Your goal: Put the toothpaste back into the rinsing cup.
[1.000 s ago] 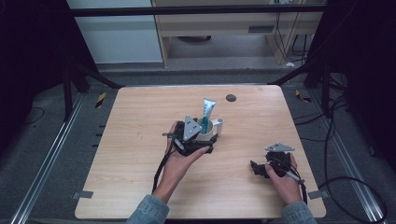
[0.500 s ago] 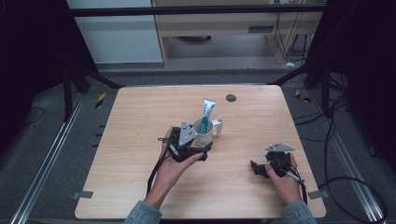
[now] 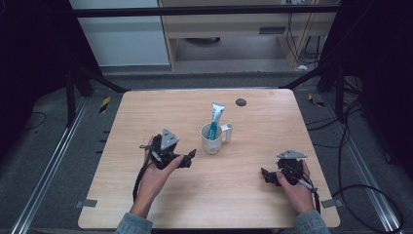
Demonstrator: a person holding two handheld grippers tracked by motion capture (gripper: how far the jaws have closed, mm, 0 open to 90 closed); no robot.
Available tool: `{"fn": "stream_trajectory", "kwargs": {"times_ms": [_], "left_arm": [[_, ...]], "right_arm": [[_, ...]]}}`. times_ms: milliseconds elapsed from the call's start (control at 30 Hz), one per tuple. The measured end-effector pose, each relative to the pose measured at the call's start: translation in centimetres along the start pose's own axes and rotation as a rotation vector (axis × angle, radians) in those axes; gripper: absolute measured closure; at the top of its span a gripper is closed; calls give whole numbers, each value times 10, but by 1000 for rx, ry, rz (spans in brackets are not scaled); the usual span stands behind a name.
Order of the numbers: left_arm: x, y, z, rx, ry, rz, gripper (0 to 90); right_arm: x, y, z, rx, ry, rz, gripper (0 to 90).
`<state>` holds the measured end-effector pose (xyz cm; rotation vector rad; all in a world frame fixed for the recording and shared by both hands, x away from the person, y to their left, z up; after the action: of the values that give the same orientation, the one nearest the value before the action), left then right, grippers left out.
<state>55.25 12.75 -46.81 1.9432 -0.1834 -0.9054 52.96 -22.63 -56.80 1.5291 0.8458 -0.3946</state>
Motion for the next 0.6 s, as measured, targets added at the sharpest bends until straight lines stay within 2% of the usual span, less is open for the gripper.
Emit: {"fn": "stream_trajectory", "kwargs": {"times_ms": [333,467,600], "left_arm": [[-7,-57,-44,-116,55,-102,52],[-8,-74,-54,-127,82,-152,53],[-6,-89,-59,-148,80,-202,54]], "right_arm": [[0,0,0,1,1,-1,5],[0,0,0,0,0,0,5],[0,0,0,1,1,0,5]]}}
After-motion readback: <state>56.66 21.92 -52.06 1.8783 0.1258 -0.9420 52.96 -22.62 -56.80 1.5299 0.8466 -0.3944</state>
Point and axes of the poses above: each handheld gripper's, and its own axes: x roughly forward along the jaws, y roughly out of its top, z roughly to its right, the point moved 8 cm from there along x, roughly forward along the jaws, and after that the axes turned 13 degrees about x, right-handed, at the moved point
